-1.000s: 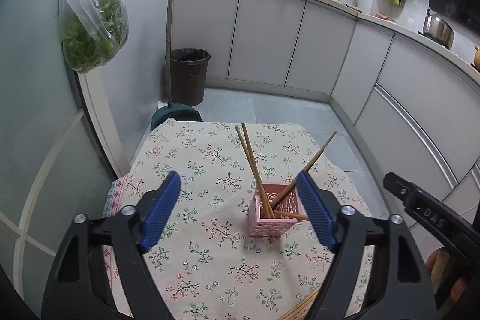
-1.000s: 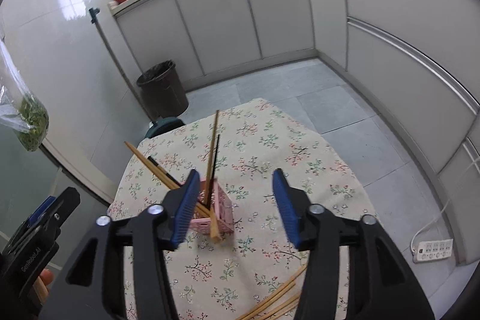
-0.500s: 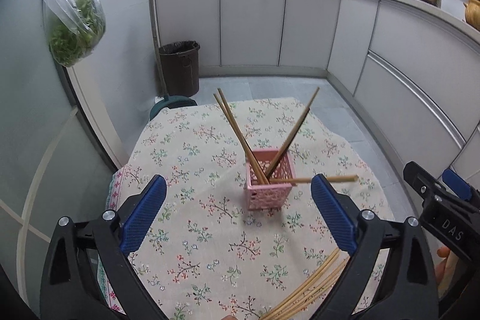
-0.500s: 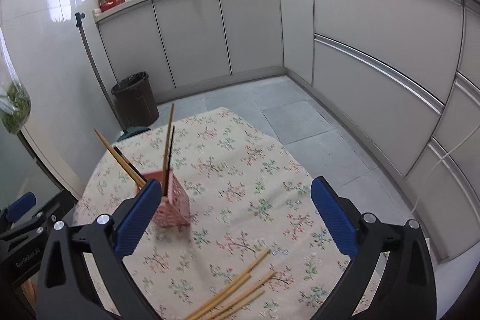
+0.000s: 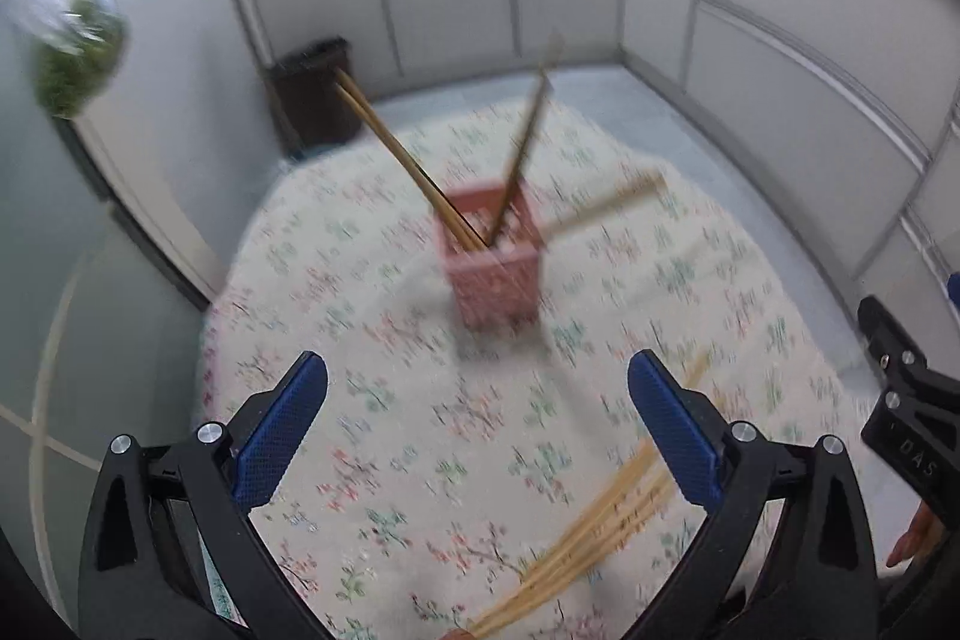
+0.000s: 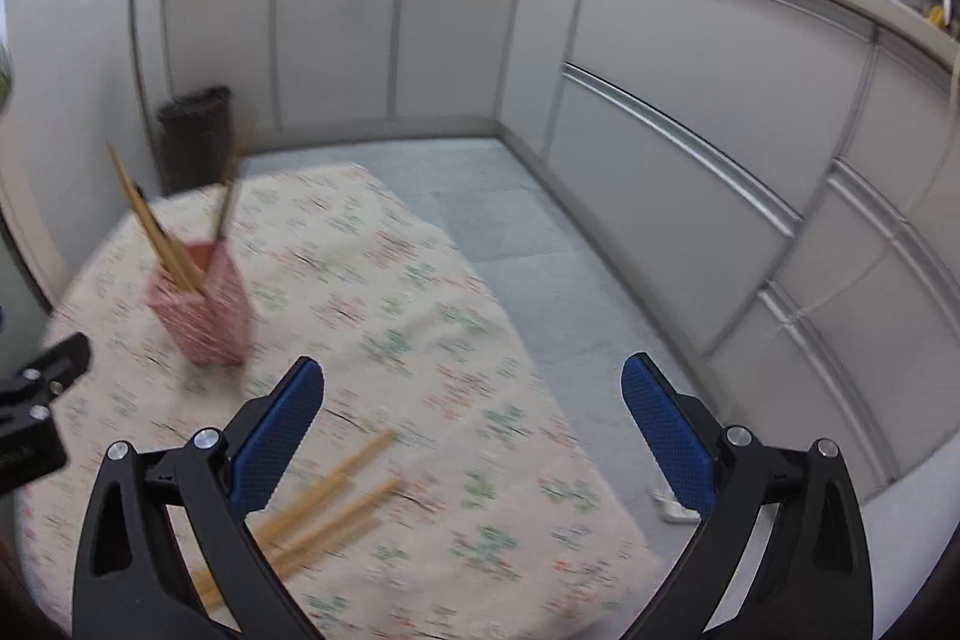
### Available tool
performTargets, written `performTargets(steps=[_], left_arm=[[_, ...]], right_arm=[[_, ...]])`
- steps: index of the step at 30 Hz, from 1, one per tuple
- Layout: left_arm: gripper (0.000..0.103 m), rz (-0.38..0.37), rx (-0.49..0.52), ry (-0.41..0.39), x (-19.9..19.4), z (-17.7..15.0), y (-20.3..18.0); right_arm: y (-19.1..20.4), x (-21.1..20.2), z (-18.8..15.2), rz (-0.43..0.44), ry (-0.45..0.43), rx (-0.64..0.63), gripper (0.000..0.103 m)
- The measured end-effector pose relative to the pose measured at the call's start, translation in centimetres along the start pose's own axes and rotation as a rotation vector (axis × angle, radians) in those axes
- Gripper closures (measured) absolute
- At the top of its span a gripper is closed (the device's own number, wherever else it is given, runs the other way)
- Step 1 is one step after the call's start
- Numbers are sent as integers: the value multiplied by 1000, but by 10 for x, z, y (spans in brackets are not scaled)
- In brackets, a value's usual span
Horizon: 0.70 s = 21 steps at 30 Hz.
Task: Organize utensils
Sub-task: 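Move both open grippers back to the last wooden chopsticks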
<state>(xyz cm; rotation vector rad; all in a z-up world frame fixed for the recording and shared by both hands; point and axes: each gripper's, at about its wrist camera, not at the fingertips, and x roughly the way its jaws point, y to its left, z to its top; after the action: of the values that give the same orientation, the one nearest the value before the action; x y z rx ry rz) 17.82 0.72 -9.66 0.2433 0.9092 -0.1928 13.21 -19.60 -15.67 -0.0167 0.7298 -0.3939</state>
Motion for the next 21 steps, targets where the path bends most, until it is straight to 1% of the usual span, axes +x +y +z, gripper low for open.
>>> performTargets(steps=[2, 3, 4, 6, 8, 10, 13, 15, 17, 18, 20, 21], left_arm=[[7, -87, 40, 116, 22, -9, -17], [7, -118, 47, 155, 29, -13, -23], [7, -160, 52, 206, 40, -19, -33], [7, -209, 70, 260, 55, -27, -54], [7, -216, 115, 267, 63, -31, -73], [7, -203, 175, 268, 73, -31, -96], [7, -183, 235, 281, 95, -25, -124], [10, -169, 235, 291, 110, -19, -133], [22, -173, 214, 322, 130, -12, -139], [25, -182, 211, 334, 135, -11, -141], [40, -184, 215, 366, 153, -9, -145], [43, -179, 219, 374, 159, -8, -147]], right_arm=[[-11, 8, -13, -54, 52, 2, 6], [-21, 15, -18, -64, 100, 28, 6], [-30, 19, -19, -53, 129, 58, 6], [-52, 25, -22, -21, 179, 154, 6], [-70, 28, -23, -16, 192, 236, 6], [-85, 29, -26, -3, 199, 308, 6], [-100, 34, -30, 13, 222, 363, 6], [-105, 40, -34, 22, 245, 385, 6], [-111, 45, -37, 42, 271, 416, 6], [-115, 48, -39, 56, 285, 435, 6], [-120, 53, -42, 80, 309, 471, 6], [-122, 56, -44, 90, 328, 485, 6]])
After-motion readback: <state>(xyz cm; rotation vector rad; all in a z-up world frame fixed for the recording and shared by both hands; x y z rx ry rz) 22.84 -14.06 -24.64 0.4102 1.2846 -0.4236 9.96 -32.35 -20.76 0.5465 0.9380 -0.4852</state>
